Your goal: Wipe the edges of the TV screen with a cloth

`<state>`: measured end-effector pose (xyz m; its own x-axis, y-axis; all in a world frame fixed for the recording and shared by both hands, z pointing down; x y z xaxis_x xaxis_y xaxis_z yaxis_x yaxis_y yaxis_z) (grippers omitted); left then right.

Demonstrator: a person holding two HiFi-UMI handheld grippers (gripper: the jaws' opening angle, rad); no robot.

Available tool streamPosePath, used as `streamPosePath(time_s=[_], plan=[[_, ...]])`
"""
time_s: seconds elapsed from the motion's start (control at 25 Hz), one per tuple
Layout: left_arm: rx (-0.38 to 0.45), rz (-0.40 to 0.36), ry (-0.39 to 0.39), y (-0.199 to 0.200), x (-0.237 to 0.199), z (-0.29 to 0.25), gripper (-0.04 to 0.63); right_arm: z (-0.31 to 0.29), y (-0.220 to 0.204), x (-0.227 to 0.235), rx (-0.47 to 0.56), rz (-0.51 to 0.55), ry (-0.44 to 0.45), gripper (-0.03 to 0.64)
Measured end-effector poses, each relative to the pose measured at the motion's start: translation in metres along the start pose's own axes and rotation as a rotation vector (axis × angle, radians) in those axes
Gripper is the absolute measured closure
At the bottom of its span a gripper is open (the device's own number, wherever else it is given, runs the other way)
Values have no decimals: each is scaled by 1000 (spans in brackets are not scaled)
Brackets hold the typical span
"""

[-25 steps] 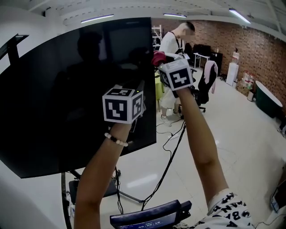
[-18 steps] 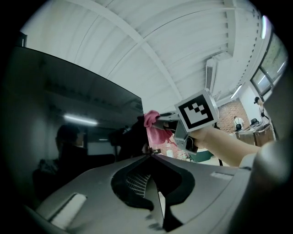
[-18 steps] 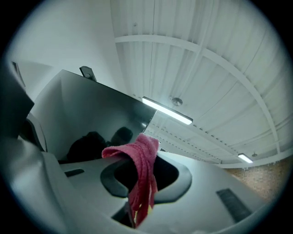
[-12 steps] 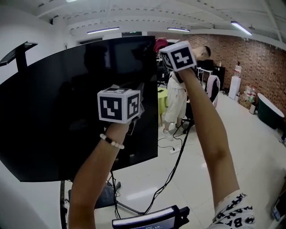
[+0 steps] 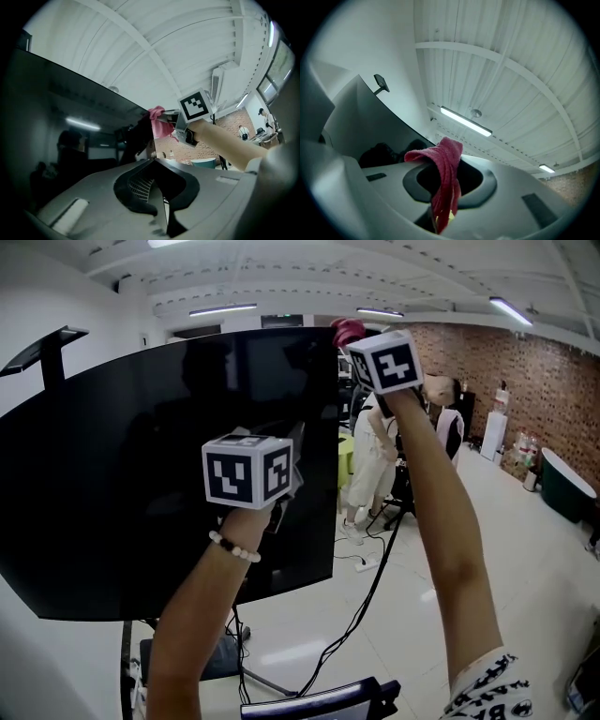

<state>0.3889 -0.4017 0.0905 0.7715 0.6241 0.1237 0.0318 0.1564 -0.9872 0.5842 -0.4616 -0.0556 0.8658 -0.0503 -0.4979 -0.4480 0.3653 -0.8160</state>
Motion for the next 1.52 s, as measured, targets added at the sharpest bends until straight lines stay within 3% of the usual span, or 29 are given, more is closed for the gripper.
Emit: streamPosePath(time_s=[0.16,0.32,0.44,0.6,0.96,1.24,1.52], plan=[[24,1,17,-19,-19,26,600,36,-6,-16,117,-22,-51,541],[13,25,85,-73,-24,66,600,87,-42,-57,207,-138,64,541],[-23,31,147,-110,-32,106,600,119,-67,-110,203,-231,176,541],[-77,64,219,-156,-43,163,600,155,-101,-199,133,-326,316,541],[-202,269,288,-271,-65,250,600,202,-162,-370,-81,-606,621,541],[-263,340,354,-320,-66,296,600,233,-192,-448,-267,-619,709,541],[-293,442,321,-357,-68,305,598,247,-228,-508,-410,-632,751,541]])
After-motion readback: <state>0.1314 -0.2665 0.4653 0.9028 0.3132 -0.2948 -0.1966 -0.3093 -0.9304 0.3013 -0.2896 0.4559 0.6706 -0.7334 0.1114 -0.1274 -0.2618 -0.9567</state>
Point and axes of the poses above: the fingertips, and each gripper's own axes: z backward along the fingers, x to its right, y out of its top, the point moved 9 cm from there along z, backward along the fingers, and after that the axes turned 2 degrees about -x, right-handed, at the moved point
